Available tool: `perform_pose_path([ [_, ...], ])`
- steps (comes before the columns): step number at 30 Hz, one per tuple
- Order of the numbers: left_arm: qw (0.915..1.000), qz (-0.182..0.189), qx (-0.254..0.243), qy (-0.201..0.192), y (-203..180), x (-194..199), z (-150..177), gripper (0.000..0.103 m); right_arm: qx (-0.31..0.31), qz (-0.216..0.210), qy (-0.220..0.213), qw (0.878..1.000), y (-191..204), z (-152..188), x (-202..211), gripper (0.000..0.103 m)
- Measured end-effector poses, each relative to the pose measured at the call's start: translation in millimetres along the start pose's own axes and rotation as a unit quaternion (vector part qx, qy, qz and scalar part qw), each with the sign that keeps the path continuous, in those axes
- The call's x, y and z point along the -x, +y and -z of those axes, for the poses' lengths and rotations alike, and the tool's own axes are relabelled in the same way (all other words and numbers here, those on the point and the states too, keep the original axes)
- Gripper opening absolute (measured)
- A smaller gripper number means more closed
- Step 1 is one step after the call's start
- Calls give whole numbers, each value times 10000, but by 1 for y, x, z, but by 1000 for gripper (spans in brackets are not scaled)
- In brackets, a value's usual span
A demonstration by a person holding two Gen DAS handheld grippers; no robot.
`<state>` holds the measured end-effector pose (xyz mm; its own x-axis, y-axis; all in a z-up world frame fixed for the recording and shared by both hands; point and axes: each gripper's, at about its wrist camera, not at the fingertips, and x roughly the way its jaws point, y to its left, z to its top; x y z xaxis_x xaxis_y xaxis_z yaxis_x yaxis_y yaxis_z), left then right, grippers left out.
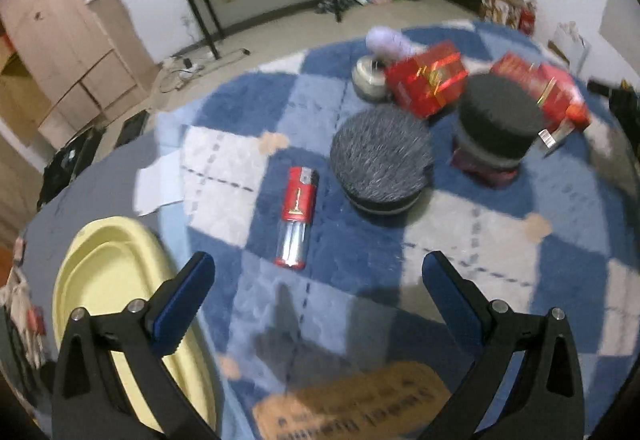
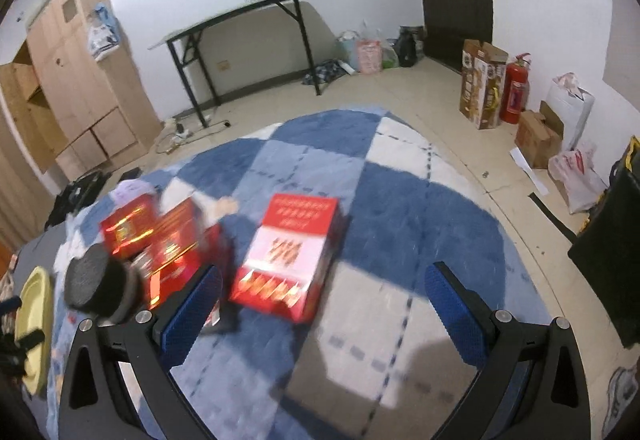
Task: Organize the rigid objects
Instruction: 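Grasp the red lighter with the left tool while the right tool grasps the red-white box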
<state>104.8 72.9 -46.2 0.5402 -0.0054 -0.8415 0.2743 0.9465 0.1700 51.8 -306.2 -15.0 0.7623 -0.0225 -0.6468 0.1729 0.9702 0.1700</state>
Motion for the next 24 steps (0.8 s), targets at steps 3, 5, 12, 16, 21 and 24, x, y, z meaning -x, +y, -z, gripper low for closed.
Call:
perform_pose_path([
  [3,10000,14,60,-56,7,-30,1,101,-100,76,145,9998,-2,-13,-23,103],
  [5,9995,102,285,-98,17,-48,0,100,-239,-22,241,9994,-1,-19,-37,103],
  [12,9966,430,482,-513,31,-72,-4,101,432,244,436,9978,36,-22,-81,102],
  [16,9927,499,718,-830,33,-69,1,92,79,109,361,9993,27,-14,-87,102],
  [21,9905,559,867,-913,27,-58,6,69,90,152,285,9994,21,-11,-86,77],
  [24,9897,535,981,-890,29,-63,2,68,156,149,253,9994,21,-8,-79,68],
])
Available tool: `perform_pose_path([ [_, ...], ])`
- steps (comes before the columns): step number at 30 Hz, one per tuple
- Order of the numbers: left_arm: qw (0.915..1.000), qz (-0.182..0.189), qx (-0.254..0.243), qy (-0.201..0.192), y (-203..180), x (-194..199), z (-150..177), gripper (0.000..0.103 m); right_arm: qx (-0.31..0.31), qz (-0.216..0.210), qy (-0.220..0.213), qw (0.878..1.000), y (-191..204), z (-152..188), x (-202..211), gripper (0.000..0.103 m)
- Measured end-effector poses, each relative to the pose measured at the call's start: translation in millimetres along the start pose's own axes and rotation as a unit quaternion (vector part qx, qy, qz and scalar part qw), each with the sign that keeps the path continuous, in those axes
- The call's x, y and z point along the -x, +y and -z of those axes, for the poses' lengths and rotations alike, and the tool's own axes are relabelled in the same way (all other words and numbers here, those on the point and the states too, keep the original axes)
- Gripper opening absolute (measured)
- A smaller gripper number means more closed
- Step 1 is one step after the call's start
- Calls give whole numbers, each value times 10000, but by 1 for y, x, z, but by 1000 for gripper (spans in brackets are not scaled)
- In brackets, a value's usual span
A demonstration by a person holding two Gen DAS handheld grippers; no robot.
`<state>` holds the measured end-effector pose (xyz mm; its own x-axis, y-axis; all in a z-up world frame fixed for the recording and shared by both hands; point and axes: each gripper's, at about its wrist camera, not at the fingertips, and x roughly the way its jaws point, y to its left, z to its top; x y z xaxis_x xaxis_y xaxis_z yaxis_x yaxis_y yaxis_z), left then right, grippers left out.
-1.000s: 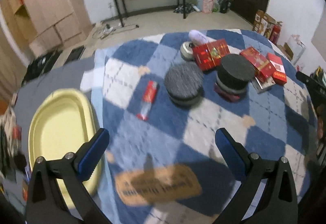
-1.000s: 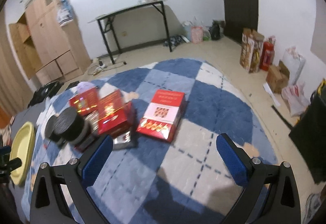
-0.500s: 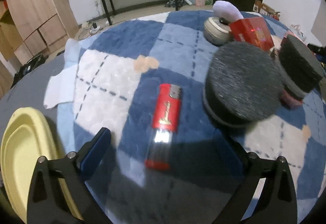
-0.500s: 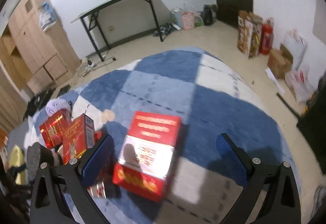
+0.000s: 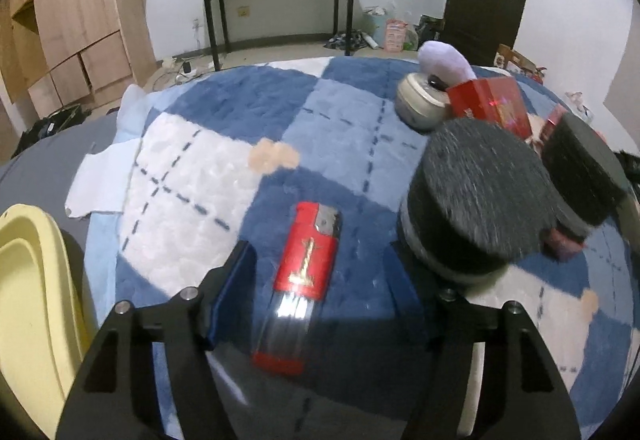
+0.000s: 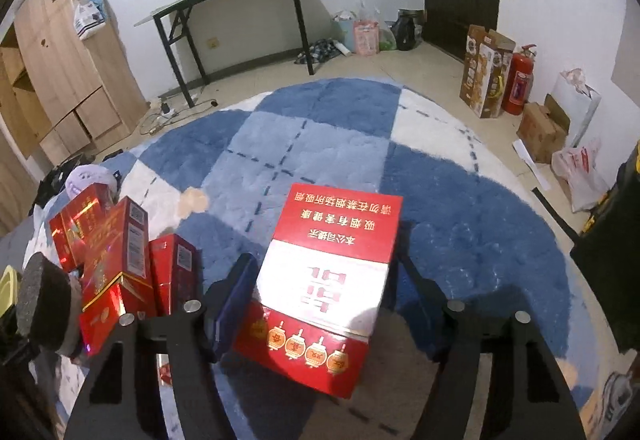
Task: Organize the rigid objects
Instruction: 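Grasp the red lighter with the left tool while the right tool grasps the red-white box, then carry the lighter and box to the yellow tray and release both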
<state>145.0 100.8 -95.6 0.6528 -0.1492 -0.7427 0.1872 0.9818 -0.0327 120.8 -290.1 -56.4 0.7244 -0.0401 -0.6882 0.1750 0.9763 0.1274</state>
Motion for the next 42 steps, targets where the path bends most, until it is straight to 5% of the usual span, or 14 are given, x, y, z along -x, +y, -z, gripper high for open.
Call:
perform_pose_path([
  [5,9989,-305,316,-132,-8,-4,0,63,314,69,-185,9993,3,12,4,73],
  [8,9979,-423,460,-159,-13,8,12,46,758,243,-131,9967,17,19,-4,82],
  [13,9968,-594,510,-145,-17,9,17,42,493,14,-207,9986,5,18,0,63],
  [17,9962,-691,510,-176,-16,2,11,40,568,32,-275,9980,7,19,2,59],
  [19,9957,-759,509,-178,-17,5,9,24,572,20,-313,9979,8,18,3,57],
  [27,9945,-809,583,-330,-5,56,-17,24,577,-227,-716,9955,3,4,33,56],
  [34,9947,-793,359,-542,8,139,-62,24,567,-541,-954,9924,-3,1,76,55],
  [42,9860,-1151,727,-964,62,182,-52,24,1533,-964,-1139,9768,26,21,150,55],
])
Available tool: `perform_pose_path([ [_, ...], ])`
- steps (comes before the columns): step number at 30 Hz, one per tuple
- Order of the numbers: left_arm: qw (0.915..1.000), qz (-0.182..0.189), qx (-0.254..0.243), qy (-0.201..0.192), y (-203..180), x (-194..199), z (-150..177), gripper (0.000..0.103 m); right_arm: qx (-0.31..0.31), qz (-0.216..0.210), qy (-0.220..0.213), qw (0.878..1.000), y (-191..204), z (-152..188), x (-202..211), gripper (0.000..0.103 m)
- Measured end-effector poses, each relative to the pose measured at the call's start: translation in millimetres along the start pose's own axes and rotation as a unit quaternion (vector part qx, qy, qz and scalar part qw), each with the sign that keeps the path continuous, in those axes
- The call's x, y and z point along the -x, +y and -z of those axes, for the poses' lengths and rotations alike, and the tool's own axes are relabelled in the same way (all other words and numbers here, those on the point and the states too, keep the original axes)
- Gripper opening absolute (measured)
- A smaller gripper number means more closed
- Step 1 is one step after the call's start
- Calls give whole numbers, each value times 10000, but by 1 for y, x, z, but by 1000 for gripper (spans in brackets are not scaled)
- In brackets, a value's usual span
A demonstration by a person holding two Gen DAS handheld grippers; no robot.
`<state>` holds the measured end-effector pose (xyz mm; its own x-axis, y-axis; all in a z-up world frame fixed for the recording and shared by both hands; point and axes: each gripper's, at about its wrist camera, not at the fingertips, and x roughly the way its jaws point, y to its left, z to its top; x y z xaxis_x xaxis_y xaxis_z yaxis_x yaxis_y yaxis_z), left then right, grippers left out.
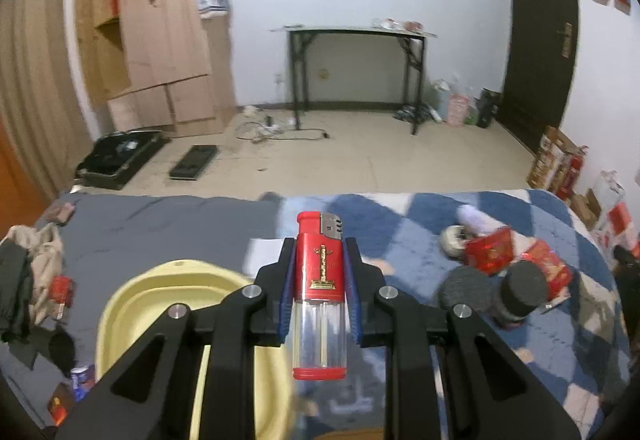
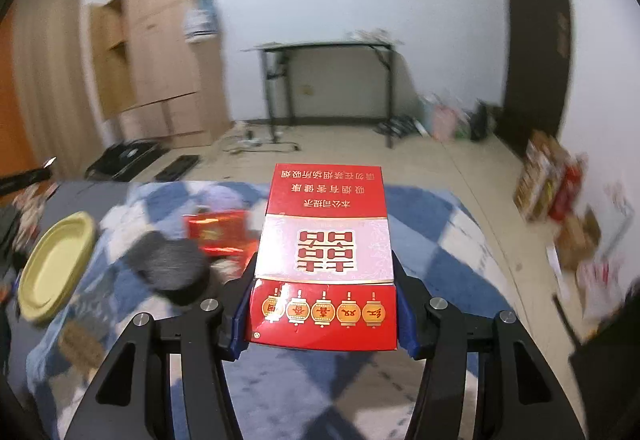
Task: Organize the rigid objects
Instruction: 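Carry the lighter and box to the yellow tray and release both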
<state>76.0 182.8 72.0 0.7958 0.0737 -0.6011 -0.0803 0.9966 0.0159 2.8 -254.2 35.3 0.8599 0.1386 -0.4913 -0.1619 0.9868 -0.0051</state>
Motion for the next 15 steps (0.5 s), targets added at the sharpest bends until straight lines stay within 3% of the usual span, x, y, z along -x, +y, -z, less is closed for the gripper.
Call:
perform_pose_path([
  [6,9977,-557,360,117,84,-11,34,24,650,-1106,88,9917,105,-26,4,55],
  [8,9958,-691,553,217,112,-20,48,24,954,-1607,285,9820,162,-31,-11,55],
  [15,9862,-910,1256,584,182,-66,89,24,1865,-2505,1059,9441,320,-23,-97,55],
])
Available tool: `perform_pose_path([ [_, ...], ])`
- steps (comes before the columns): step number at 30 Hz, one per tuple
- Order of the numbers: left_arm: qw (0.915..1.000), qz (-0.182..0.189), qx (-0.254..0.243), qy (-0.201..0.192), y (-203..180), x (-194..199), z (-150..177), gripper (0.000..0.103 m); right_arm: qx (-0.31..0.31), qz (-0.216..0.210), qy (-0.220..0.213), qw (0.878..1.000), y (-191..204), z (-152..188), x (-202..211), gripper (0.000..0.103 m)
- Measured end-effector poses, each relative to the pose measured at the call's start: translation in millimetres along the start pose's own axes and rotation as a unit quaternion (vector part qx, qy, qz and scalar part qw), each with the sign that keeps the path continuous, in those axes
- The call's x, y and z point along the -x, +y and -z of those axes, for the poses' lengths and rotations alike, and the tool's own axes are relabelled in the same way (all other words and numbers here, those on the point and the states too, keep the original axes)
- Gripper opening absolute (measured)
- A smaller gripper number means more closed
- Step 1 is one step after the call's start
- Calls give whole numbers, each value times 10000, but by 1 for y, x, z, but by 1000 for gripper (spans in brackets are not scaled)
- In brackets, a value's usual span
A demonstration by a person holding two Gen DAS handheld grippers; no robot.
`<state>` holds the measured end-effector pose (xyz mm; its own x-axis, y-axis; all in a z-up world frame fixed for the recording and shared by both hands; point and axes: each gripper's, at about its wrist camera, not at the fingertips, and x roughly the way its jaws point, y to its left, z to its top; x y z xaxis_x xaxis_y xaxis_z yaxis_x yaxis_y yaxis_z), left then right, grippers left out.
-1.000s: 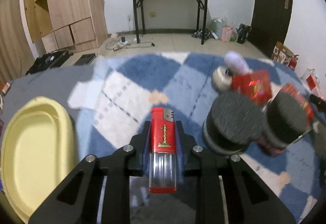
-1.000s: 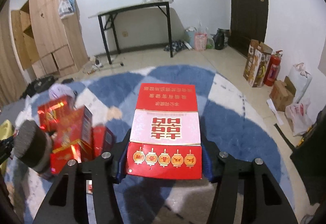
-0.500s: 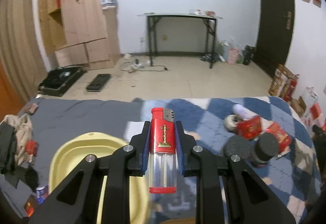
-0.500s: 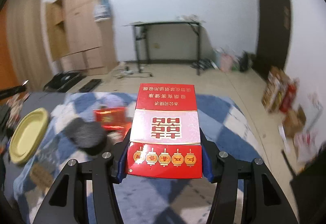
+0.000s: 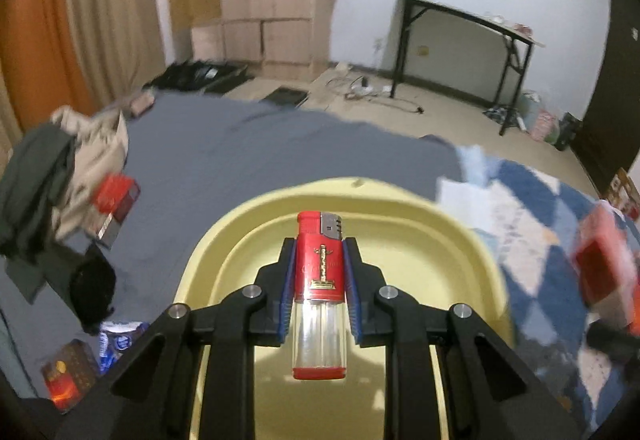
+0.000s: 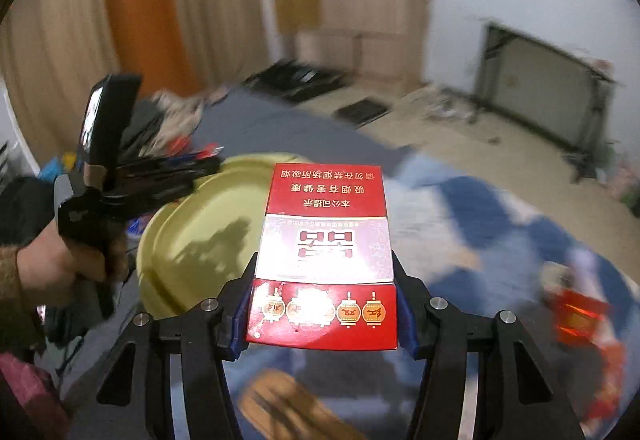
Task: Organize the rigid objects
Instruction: 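Carry the lighter and box to the yellow tray and release both, then move both tools back over the rug toward the remaining items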
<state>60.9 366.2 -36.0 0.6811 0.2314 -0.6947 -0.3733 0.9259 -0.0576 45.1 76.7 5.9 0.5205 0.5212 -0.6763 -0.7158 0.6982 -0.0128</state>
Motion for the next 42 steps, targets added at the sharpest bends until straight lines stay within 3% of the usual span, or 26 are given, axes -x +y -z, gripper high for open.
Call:
perform_pose_path([
  [6,9994,195,79,274,24,-40,6,24,498,-141,683,9963,23,-21,-102,55],
  [10,9976,234,29,652,29,-57,10,24,624,-87,963,9934,23,-36,-143,55],
  [17,9940,329,207,1018,33,-70,11,24,985,176,1218,9875,61,-49,-181,55],
  [27,9931,209,387,1090,38,-74,11,25,856,137,1181,9892,60,-51,-188,57],
  [29,9937,234,494,981,40,-69,12,36,825,97,1150,9899,58,-49,-183,57],
  [30,9939,268,541,919,43,-65,12,46,810,68,1075,9909,58,-49,-180,60],
  [32,9928,431,657,902,42,-56,9,62,829,34,894,9925,57,-47,-167,77],
  [34,9948,334,575,769,35,-37,3,88,691,-49,731,9949,54,-47,-152,84],
  [39,9989,393,153,228,-5,21,-30,103,-7,-131,135,9998,32,-44,-81,95],
  [42,9985,524,112,111,-45,48,-45,103,-551,47,-322,9980,3,-36,-18,102],
])
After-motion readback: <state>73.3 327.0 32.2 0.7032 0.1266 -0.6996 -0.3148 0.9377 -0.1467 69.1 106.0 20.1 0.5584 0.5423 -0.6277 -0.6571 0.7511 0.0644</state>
